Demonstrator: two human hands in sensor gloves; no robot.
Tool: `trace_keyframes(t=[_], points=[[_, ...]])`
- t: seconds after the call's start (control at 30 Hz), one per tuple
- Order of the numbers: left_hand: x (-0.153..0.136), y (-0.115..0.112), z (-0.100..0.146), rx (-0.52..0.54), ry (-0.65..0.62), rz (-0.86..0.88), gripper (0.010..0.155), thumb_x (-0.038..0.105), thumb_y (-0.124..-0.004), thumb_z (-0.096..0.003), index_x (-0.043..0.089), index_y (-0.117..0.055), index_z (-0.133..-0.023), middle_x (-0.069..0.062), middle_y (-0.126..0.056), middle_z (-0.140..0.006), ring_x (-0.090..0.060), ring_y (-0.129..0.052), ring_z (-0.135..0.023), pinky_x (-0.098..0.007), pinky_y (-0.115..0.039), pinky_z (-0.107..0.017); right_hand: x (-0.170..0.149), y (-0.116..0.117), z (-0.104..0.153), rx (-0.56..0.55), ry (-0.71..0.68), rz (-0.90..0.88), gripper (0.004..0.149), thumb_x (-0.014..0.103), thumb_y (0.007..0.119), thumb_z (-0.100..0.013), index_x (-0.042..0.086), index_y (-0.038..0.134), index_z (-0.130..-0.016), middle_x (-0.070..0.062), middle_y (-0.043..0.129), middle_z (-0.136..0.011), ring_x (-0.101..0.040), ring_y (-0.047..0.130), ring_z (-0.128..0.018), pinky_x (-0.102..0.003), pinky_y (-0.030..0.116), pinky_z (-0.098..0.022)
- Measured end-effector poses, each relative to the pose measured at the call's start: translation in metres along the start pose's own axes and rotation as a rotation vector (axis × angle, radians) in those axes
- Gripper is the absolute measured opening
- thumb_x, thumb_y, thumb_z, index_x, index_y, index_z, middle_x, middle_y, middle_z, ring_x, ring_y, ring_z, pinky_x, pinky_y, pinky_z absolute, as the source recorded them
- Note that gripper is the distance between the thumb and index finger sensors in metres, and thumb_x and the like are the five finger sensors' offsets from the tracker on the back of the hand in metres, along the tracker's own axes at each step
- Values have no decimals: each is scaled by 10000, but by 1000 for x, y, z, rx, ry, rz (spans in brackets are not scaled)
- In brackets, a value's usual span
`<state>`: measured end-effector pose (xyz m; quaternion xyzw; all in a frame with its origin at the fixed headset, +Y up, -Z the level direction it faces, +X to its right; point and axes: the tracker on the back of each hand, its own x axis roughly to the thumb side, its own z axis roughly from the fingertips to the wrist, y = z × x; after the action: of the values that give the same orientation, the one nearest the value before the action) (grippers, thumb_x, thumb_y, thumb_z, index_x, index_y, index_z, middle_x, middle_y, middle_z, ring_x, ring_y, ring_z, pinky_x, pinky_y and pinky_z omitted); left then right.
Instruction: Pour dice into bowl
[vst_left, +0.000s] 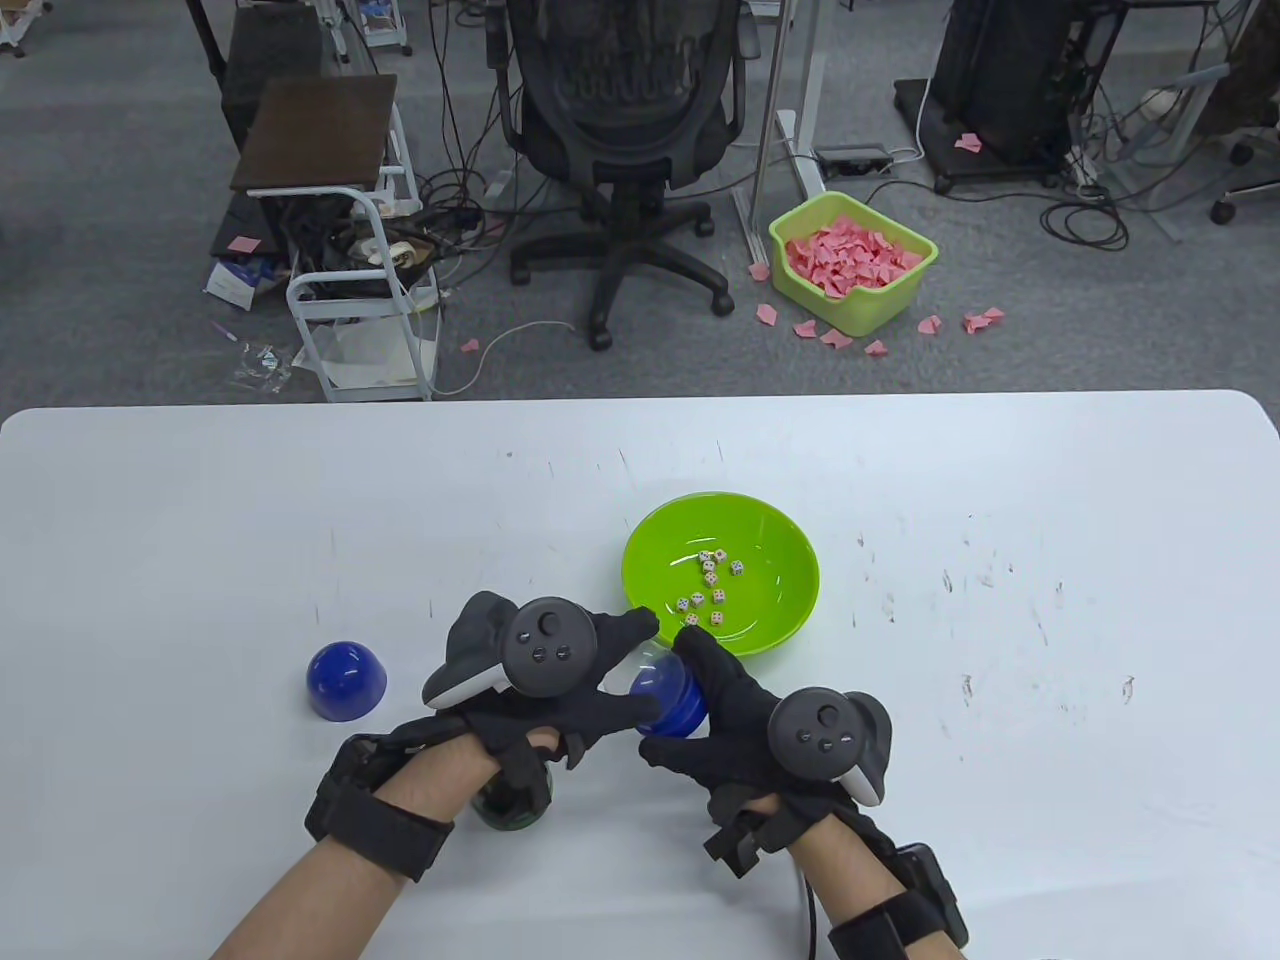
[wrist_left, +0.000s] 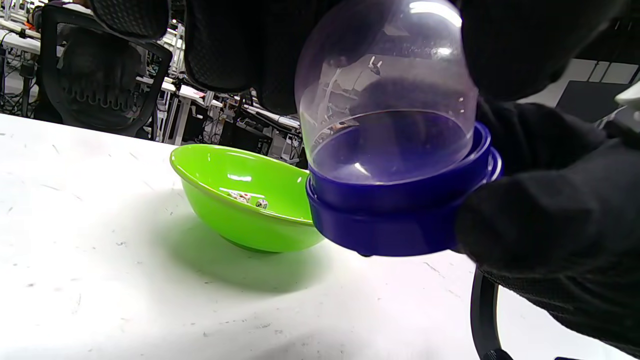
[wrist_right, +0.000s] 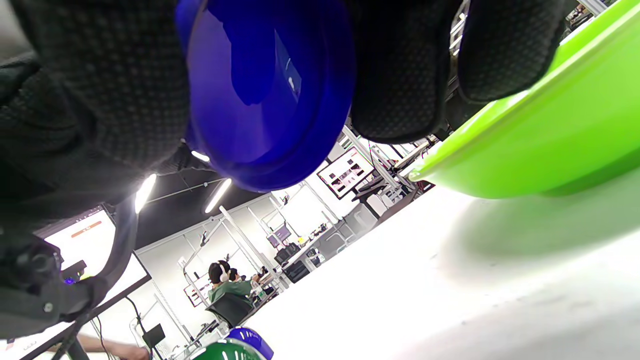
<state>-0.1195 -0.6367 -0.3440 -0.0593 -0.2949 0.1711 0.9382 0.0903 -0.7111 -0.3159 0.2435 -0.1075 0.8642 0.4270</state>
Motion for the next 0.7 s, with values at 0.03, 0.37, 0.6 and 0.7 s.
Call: trace_keyframes(t=[0.03, 0.37, 0.6, 0.7], points=[[1, -1, -1, -4, 0, 2, 813, 641, -820, -400, 256, -582, -1075, -102, -817, -1025, -376, -748, -956, -638, -562, -765, 0, 0, 0, 1, -3, 2, 1001, 454, 969, -349, -16, 428, -1049, -308, 626, -1047, -432, 920, -644, -680, 726, -560], [-1, 4, 2, -62, 3, 44, 832, 656, -759, -420, 261, -509, -1109, -128, -747, -1074, -401, -690, -990, -646, -533, -771, 0, -2, 0, -15, -10, -22, 998, 447, 981, -342, -4, 440, -1049, -292, 633, -1049, -421, 926, -633, -679, 726, -563], [-46, 41, 22, 34, 149, 65, 811, 646, -745, -434, 265, -507, -1110, -136, -709, -1097, -410, -661, -1009, -647, -526, -773, -2, -7, 0, -28, 5, -27, 999, 447, 980, -344, 1, 436, -1052, -289, 627, -1056, -421, 924, -635, -680, 721, -567], [-72, 49, 34, 61, 239, 29, 811, 640, -754, -434, 263, -509, -1110, -137, -704, -1099, -413, -658, -1010, -647, -529, -772, -2, -7, 0, -25, 4, -22, 997, 447, 980, -345, 2, 436, -1053, -287, 625, -1057, -423, 922, -636, -680, 722, -566]])
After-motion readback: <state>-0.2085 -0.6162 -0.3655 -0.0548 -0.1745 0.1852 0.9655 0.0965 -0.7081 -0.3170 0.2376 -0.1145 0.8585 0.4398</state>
